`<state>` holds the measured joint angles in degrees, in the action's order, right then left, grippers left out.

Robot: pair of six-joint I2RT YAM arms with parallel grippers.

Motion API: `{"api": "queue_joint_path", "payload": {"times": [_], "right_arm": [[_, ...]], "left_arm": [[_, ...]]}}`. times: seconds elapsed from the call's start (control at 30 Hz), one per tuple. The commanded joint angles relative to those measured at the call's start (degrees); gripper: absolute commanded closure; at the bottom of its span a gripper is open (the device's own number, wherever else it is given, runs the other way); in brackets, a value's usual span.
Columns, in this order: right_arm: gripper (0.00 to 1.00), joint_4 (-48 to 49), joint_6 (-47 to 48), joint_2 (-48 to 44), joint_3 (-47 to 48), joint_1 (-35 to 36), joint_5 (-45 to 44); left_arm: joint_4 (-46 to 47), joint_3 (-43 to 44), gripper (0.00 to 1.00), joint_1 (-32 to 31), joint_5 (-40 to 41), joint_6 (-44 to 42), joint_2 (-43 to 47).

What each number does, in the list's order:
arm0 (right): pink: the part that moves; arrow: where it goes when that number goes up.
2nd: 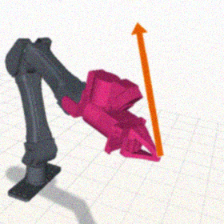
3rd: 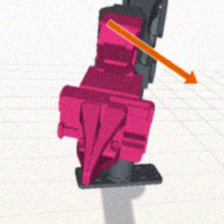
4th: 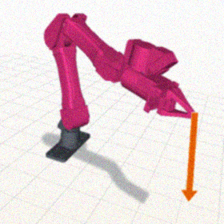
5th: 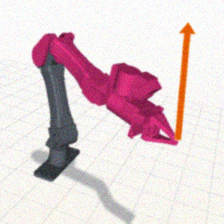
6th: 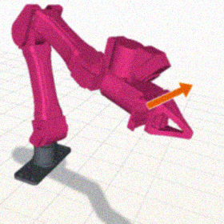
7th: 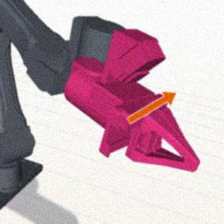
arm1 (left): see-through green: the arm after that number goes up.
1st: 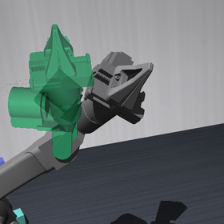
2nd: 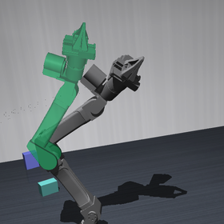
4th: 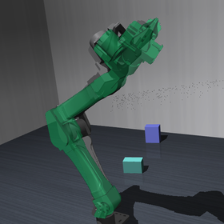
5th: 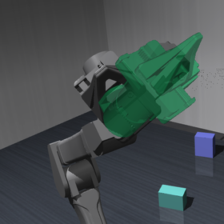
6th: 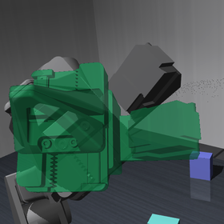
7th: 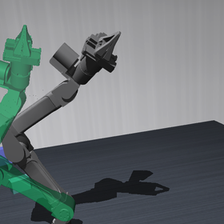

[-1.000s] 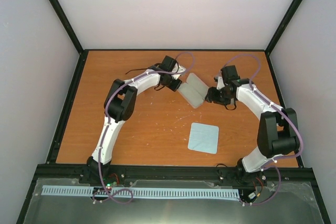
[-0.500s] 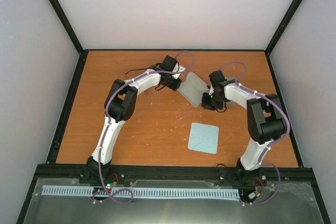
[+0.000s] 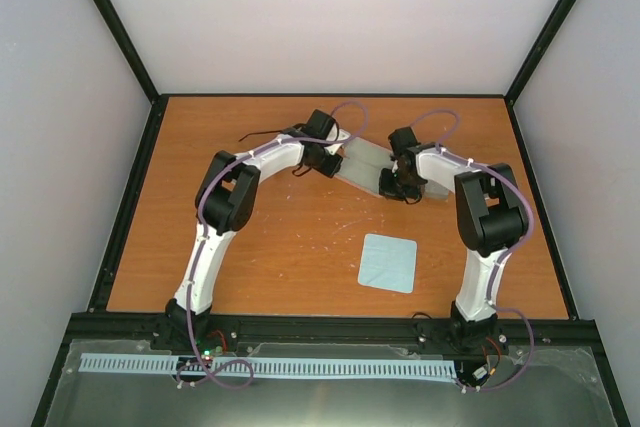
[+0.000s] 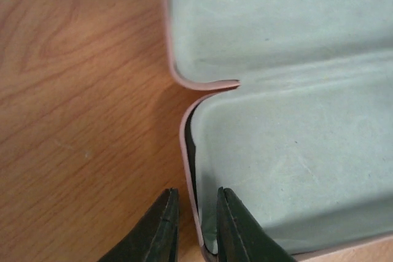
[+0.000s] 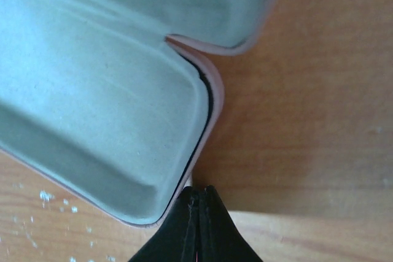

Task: Organize the sunglasses
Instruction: Place the sunglasses case at the center of the board.

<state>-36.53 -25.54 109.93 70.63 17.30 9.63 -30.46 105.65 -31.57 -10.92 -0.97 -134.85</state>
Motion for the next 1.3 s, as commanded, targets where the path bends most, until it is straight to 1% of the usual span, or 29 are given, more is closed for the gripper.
{"api": "queue_joint_path", "payload": {"times": [0.0, 0.3, 0.53, 0.63, 0.67, 0.7, 0.73, 0.8, 0.87, 1.0, 1.13, 1.27], "right_arm": [[0.95, 0.0, 0.7, 3.1, 4.2, 0.2, -3.5], [0.95, -1.2, 3.2, 10.1, 13.0, 0.2, -5.0], [0.94, -1.8, 5.0, 13.9, 17.5, -0.1, -5.7], [0.94, -2.3, 5.2, 14.7, 18.3, -0.2, -5.4], [0.94, -2.1, 5.2, 14.6, 18.0, -0.2, -5.4], [0.94, -2.0, 5.3, 14.3, 17.6, -0.2, -5.6], [0.93, -1.8, 5.4, 14.2, 17.1, -0.2, -5.8], [0.92, -1.4, 5.7, 13.8, 16.4, -0.2, -6.0], [0.91, -1.3, 5.9, 13.4, 15.5, -0.2, -6.2], [0.87, -1.6, 6.3, 12.0, 14.2, -0.3, -7.7], [0.79, -3.3, 6.7, 8.6, 13.1, -0.3, -10.2], [0.74, -4.9, 6.9, 4.7, 11.7, -0.4, -12.5]], "left_arm": [[-0.2, -2.1, 0.8, -0.7, -1.1, 0.5, 2.9], [-0.4, -2.5, 0.8, -1.3, -1.8, 0.5, 3.9], [-1.1, -2.9, 0.79, -1.4, -1.9, 0.4, 4.9], [-1.5, -3.2, 0.74, -1.6, -1.0, 0.2, 5.4], [-1.4, -3.4, 0.67, -1.7, -0.8, 0.1, 5.7], [-1.5, -3.7, 0.57, -1.7, -0.4, 0.1, 6.0], [-1.4, -4.0, 0.5, -1.8, -0.1, 0.1, 6.4], [-0.9, -5.2, 0.4, -1.8, 0.4, -0.1, 7.4], [-0.5, -6.3, 0.35, -1.8, 0.8, -0.3, 8.3], [0.4, -8.4, 0.29, -1.8, 2.2, -0.9, 10.1], [0.9, -9.9, 0.28, -1.8, 3.9, -1.5, 11.6], [1.4, -11.0, 0.27, -1.8, 4.7, -1.9, 13.0]]}}
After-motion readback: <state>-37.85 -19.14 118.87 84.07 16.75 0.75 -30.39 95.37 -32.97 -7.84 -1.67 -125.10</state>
